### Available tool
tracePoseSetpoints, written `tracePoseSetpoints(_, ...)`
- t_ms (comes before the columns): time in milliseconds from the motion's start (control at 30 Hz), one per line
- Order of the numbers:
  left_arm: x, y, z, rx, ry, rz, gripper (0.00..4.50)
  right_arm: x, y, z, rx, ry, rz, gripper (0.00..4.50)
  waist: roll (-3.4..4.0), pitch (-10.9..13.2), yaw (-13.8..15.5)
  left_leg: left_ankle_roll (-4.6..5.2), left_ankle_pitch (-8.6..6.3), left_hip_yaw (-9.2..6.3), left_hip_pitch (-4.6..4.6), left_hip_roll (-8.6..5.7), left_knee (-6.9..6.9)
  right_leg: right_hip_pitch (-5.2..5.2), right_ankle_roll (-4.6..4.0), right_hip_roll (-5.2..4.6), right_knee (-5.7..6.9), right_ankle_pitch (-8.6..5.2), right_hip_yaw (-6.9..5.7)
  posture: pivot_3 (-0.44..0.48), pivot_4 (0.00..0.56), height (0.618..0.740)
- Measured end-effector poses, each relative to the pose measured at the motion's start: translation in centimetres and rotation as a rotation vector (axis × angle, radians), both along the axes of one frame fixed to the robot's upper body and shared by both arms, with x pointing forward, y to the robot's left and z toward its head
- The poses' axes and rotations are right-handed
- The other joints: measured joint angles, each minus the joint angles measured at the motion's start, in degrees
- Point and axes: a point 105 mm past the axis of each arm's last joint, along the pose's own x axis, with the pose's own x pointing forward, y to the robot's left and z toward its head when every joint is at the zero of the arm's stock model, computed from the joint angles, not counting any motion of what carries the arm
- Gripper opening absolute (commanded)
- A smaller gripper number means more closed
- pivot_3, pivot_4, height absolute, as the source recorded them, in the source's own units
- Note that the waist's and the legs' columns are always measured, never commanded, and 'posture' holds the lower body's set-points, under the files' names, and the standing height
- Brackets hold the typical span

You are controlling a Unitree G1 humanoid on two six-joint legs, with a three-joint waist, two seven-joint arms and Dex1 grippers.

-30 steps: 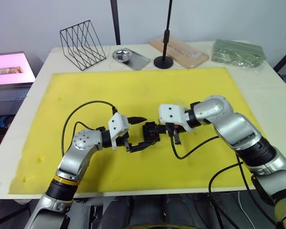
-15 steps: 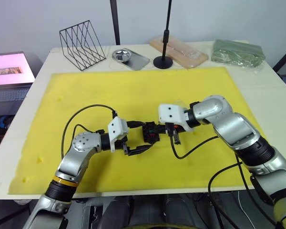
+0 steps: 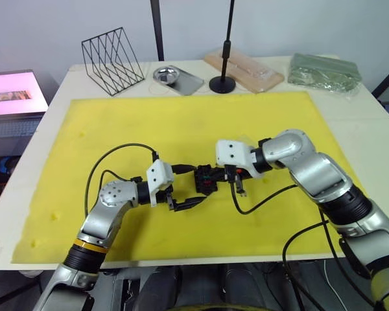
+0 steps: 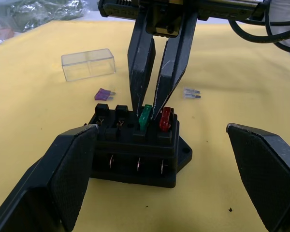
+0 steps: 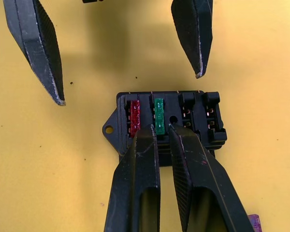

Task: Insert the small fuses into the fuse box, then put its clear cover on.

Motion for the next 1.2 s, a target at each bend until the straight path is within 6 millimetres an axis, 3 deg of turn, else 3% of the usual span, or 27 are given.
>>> tracePoseSetpoints(567, 0.0, 0.0, 0.0, 0.000, -0.001, -0.003, 4.50, -0.5, 0.1, 1.1, 0.065, 0.030, -0.003, 0.49, 0.00, 0.00, 0.00, 0.01, -0.01, 0.00, 0.00, 0.00, 0.00, 0.00, 0.00, 0.00, 0.00, 0.00, 0.00, 0.000, 0.150, 0.740)
tracePoseSetpoints(633, 0.0, 0.0, 0.0, -0.001, 0.000, -0.003, 4.50, -0.6, 0.2, 1.2, 0.068, 0.035, 0.000, 0.11, 0.00, 0.00, 0.01, 0.01, -0.01, 0.00, 0.00, 0.00, 0.00, 0.00, 0.00, 0.00, 0.00, 0.00, 0.00, 0.000, 0.150, 0.740)
tracePoseSetpoints(1200, 0.0, -0.1, 0.0, -0.003, 0.000, -0.001, 4.50, -0.3, 0.0, 0.3, 0.057, 0.040, -0.033, 0.02, 0.00, 0.00, 0.02, 0.01, -0.01, 0.00, 0.00, 0.00, 0.00, 0.00, 0.00, 0.00, 0.00, 0.00, 0.00, 0.000, 0.150, 0.740)
